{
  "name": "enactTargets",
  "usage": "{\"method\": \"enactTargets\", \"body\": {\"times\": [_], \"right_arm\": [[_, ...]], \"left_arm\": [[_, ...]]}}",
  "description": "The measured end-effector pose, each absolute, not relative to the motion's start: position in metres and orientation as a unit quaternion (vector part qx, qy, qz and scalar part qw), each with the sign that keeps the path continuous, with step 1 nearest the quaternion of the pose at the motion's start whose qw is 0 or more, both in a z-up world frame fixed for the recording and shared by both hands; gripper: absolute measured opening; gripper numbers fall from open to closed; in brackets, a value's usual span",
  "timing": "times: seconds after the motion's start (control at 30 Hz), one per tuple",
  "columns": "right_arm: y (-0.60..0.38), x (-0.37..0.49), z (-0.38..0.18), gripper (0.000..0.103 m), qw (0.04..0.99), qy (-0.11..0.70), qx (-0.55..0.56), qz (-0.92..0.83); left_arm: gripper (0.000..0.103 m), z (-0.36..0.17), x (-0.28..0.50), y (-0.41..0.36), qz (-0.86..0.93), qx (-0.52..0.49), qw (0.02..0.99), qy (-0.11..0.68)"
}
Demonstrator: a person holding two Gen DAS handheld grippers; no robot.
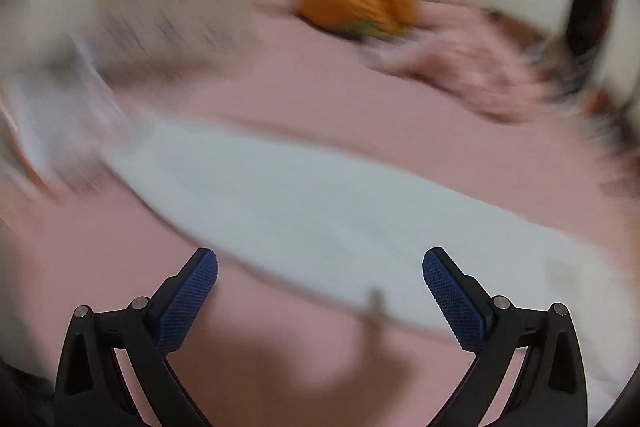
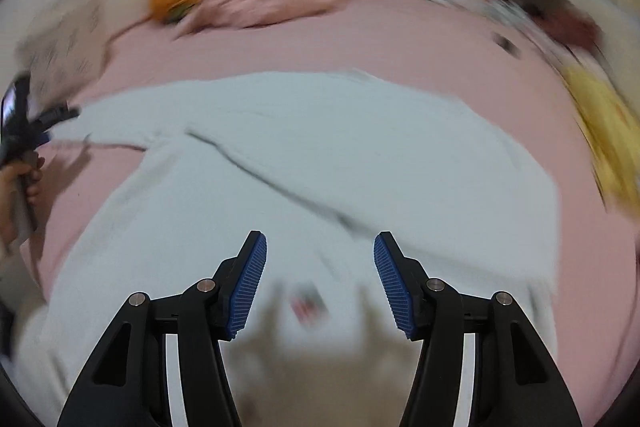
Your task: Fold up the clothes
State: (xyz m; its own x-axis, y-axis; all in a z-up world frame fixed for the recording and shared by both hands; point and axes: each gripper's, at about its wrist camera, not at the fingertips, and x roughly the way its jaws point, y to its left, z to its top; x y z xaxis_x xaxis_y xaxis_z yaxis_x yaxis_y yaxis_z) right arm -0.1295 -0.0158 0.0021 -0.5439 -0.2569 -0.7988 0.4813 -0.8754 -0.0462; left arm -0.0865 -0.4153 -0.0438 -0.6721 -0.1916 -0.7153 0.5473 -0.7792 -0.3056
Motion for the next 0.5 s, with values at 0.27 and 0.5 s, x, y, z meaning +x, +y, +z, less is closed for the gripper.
{"method": "enactTargets", "body": {"times": [0.27,0.5], "right_arm": [[-0.15,-0.196,-0.054,0.057,0.271,0.284,0.411,-0.823],[-0.144,-0.24,-0.068,0.06,0.272,0.205,0.442,-0.83]], "left_arm": [[0.103,-0.091,-0.113,-0.349,-0.886,0.397,0.208,0.114],[0.103,-0.089,-0.103,-0.358,-0.894,0.379,0.208,0.115]]}}
